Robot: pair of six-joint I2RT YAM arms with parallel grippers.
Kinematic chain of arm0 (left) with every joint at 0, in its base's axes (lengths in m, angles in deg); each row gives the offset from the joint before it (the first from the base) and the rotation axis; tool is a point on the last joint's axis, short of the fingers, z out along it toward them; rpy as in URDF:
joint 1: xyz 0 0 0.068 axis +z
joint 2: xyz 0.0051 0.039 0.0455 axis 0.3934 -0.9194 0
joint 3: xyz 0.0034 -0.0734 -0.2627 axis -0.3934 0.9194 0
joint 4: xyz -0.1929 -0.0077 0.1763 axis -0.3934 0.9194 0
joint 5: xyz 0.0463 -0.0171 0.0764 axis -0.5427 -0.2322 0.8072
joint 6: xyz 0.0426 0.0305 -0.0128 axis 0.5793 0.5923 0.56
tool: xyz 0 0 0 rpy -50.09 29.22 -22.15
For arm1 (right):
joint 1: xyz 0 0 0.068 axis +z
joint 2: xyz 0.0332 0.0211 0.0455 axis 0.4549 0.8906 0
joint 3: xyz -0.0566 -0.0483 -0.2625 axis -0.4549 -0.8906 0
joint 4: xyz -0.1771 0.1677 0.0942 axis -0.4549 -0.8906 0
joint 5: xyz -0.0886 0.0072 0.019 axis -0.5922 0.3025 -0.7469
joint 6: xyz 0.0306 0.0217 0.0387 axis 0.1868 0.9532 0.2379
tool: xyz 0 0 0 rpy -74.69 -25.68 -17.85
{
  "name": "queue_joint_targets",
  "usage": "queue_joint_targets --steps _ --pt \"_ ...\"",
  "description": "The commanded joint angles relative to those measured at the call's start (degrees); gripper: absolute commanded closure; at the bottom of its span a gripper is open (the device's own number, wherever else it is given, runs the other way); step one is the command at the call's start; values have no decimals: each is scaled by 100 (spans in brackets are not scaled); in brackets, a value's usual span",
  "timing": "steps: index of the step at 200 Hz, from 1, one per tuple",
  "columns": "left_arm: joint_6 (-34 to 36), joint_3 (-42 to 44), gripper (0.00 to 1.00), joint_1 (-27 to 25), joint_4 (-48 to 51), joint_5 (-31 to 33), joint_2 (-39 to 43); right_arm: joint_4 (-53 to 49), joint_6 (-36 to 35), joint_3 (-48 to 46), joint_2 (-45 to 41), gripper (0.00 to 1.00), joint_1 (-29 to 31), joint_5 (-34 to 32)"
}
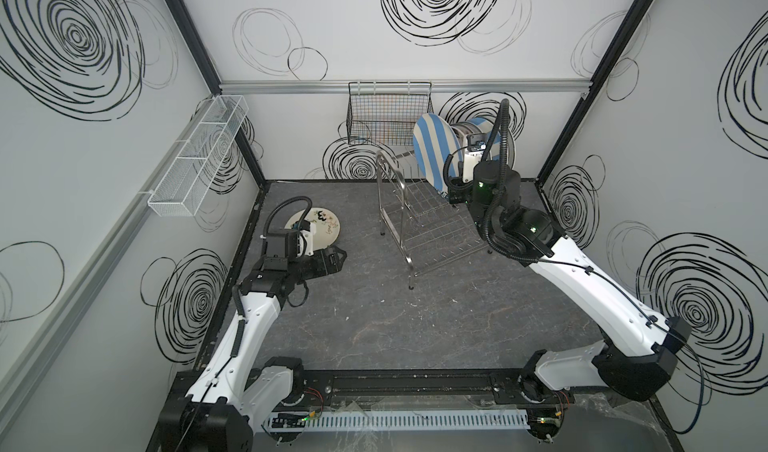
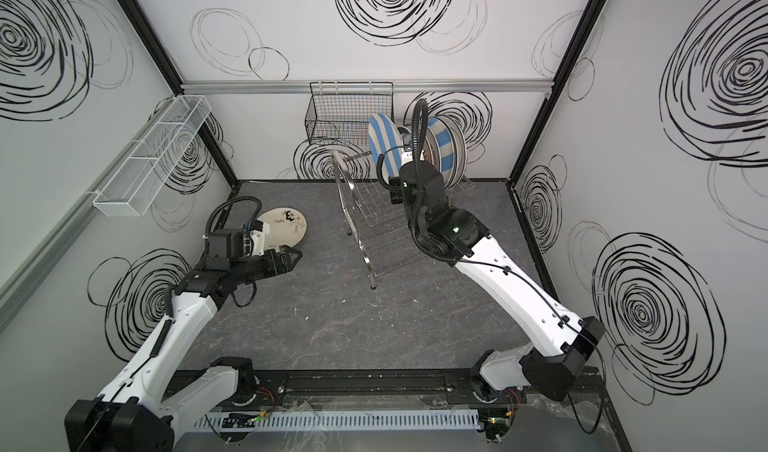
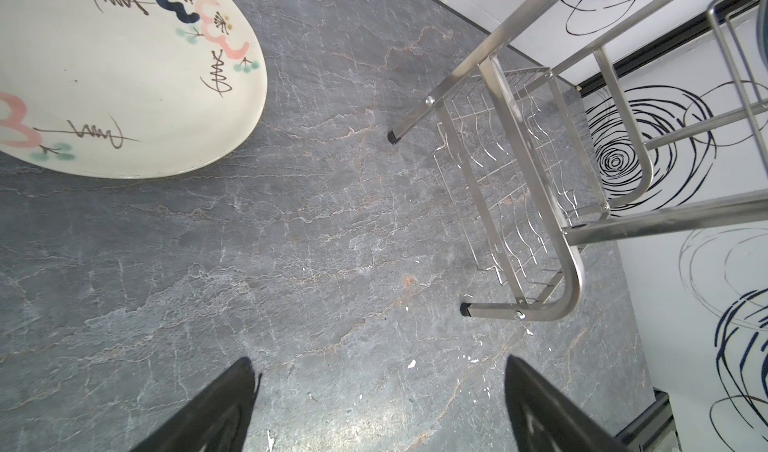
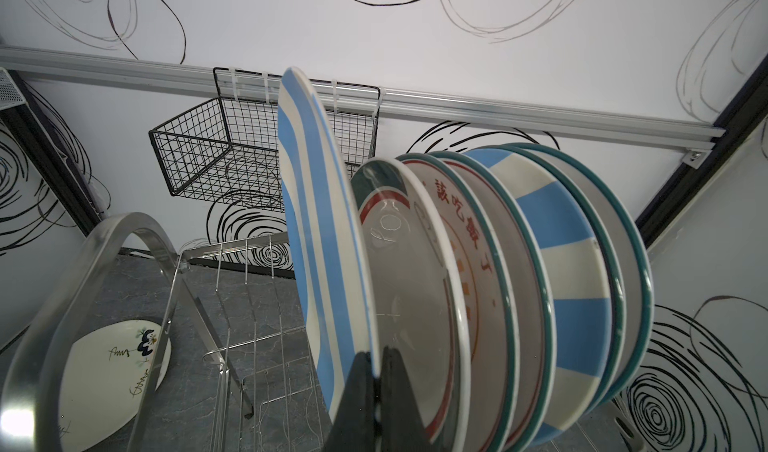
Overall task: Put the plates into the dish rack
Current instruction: 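Lower the blue-striped plate into the rack slot nearest the robot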
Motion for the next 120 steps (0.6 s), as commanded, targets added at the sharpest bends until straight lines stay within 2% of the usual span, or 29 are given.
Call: queue_joint_targets --steps 1,120 --pt "126 30 4 60 -123 -73 -29 429 73 15 3 100 -39 1" --pt "160 13 4 110 -150 -96 -110 538 188 -518 -74 100 -94 -224"
